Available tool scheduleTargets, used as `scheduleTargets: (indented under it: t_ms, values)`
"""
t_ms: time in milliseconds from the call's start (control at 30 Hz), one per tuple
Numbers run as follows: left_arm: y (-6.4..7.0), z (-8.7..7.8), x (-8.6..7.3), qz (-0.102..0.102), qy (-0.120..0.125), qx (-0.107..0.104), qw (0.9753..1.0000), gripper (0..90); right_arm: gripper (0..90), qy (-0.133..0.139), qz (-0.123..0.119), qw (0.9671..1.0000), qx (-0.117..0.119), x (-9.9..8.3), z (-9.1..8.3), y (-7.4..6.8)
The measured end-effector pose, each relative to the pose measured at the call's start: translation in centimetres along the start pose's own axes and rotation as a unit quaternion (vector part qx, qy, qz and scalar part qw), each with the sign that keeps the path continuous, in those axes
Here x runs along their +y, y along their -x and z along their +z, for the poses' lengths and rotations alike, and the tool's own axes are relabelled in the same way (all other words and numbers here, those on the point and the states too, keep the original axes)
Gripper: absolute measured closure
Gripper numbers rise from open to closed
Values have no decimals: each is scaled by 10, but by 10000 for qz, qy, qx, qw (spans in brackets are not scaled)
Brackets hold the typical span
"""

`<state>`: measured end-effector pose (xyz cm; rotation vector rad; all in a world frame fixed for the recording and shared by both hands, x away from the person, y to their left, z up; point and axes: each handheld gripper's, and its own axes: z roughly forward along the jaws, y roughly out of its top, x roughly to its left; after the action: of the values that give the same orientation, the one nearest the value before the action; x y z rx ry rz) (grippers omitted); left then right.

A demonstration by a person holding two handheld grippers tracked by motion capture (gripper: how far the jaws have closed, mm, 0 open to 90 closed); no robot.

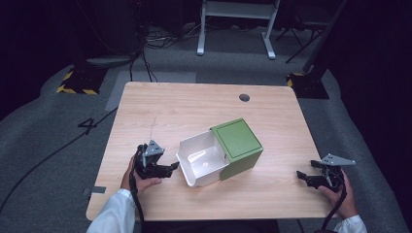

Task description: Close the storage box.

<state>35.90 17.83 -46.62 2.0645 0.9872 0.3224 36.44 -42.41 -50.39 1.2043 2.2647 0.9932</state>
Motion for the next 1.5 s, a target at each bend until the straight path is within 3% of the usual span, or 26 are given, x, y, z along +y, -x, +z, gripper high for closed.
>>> scheduleTargets:
  t_ms: [133, 367, 467, 533, 700, 767, 800, 867, 900, 1100, 1500]
  values:
    - [2, 2, 0, -17, 87, -177, 9998, 224, 157, 0, 0, 10000, 0, 0, 0, 0]
    - [6, 7, 5, -67, 186, -209, 9996, 200, 157, -1, 1, 10000, 0, 0, 0, 0]
    - [6, 12, 5, -195, 189, -269, 9993, 192, 157, 0, 0, 10000, 0, 0, 0, 0]
    - [8, 21, 4, -424, 99, -456, 9980, 190, 157, 0, 0, 10000, 0, 0, 0, 0]
    - [18, 34, 8, -217, -89, -444, 9987, 218, 157, 1, -4, 10000, -1, 0, 0, 0]
    - [23, 39, 9, -207, -133, -343, 9991, 207, 157, 1, -2, 10000, 0, 0, 0, 0]
    - [26, 41, 9, -345, -47, -285, 9990, 213, 157, 2, -4, 10000, -4, 0, 0, 0]
    - [27, 41, 9, -353, -26, -235, 9991, 234, 157, 7, -7, 10000, -9, 0, 0, 0]
    - [31, 43, 11, -391, -38, -99, 9992, 243, 157, 6, -7, 10000, -9, 0, 0, 0]
    - [39, 49, 17, -414, -63, 238, 9988, 348, 157, 1, -4, 10000, -5, 0, 0, 0]
    - [54, 74, 36, -447, -27, 234, 9987, 341, 157, -1, 0, 10000, -1, 0, 0, 0]
